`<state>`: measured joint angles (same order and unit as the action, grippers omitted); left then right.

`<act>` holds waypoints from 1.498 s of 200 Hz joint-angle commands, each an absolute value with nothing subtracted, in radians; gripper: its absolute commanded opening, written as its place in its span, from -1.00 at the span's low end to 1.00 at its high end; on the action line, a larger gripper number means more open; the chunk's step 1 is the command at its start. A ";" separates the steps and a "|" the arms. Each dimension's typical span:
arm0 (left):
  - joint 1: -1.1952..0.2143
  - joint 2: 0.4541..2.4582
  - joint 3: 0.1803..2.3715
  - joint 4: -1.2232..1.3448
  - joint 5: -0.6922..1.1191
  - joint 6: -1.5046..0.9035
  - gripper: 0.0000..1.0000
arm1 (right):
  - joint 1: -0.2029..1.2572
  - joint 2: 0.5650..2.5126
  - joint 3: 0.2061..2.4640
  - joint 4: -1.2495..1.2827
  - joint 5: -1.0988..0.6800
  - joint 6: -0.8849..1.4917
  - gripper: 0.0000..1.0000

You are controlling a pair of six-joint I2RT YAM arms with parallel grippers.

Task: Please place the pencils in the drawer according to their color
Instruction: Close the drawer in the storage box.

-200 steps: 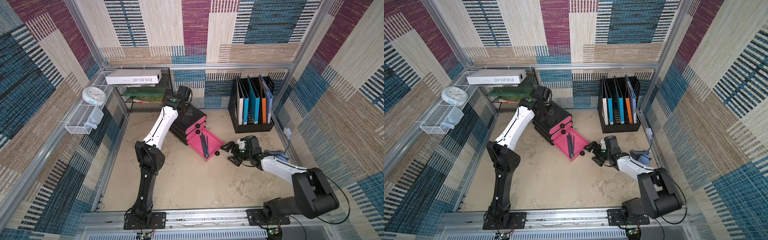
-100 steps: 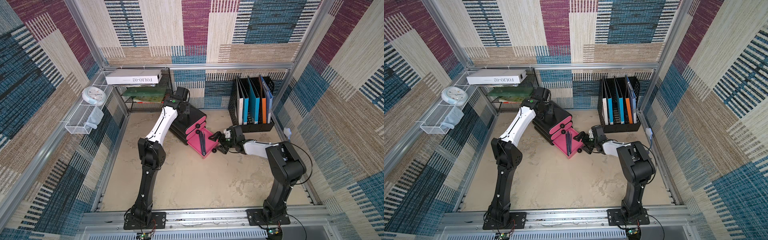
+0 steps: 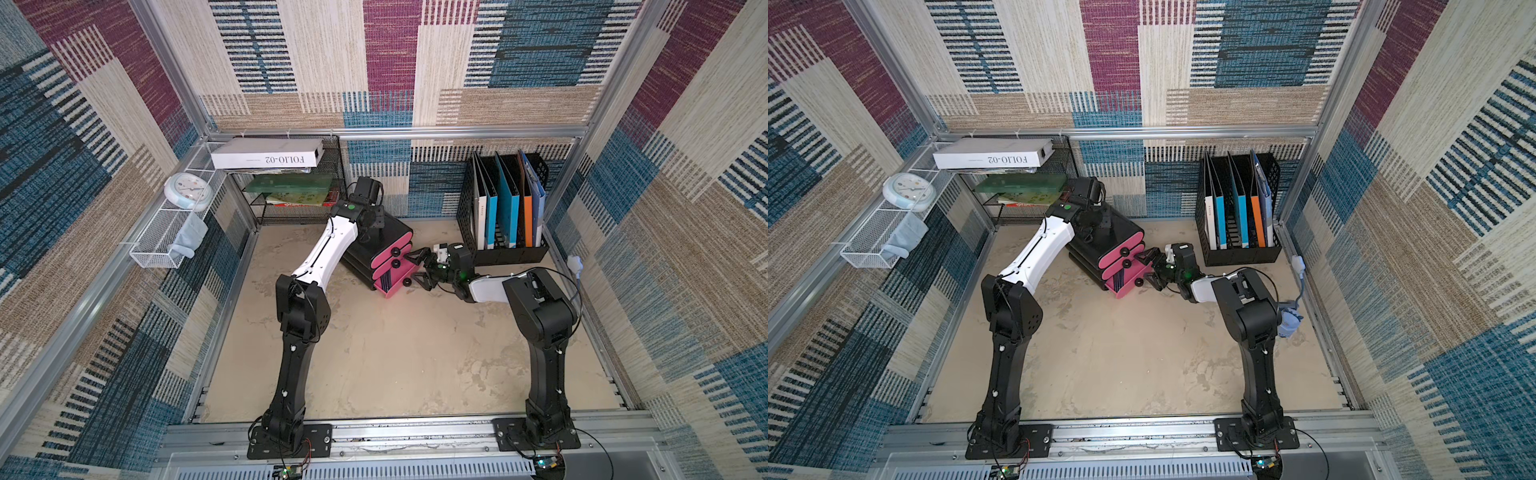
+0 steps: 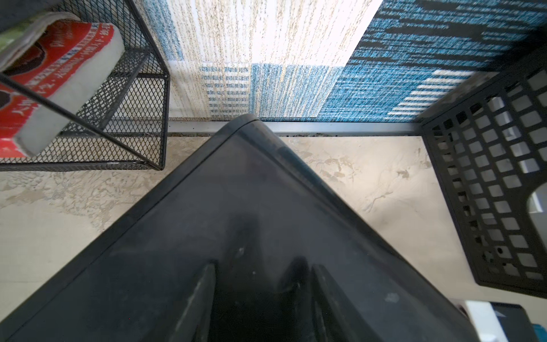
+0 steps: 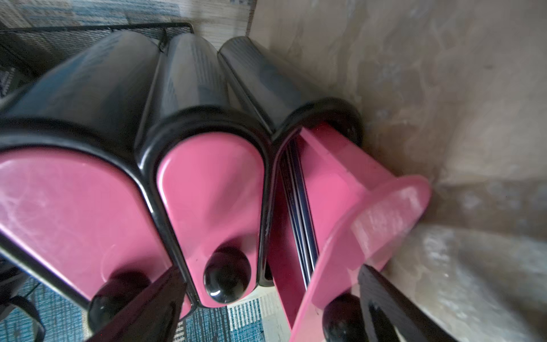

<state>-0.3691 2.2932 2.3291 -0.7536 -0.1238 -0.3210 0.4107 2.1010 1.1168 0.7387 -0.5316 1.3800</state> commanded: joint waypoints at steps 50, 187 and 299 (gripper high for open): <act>-0.373 2.280 2.200 -0.903 -0.002 -0.397 0.05 | 0.424 2.200 1.092 1.185 -0.476 1.588 0.76; -0.374 2.165 2.012 -0.759 0.065 -0.446 -0.03 | 0.472 2.276 1.086 1.461 -0.412 1.712 0.94; -0.436 1.612 1.825 -0.729 -0.129 -0.292 0.42 | 0.389 1.404 1.092 0.123 -0.232 0.832 0.98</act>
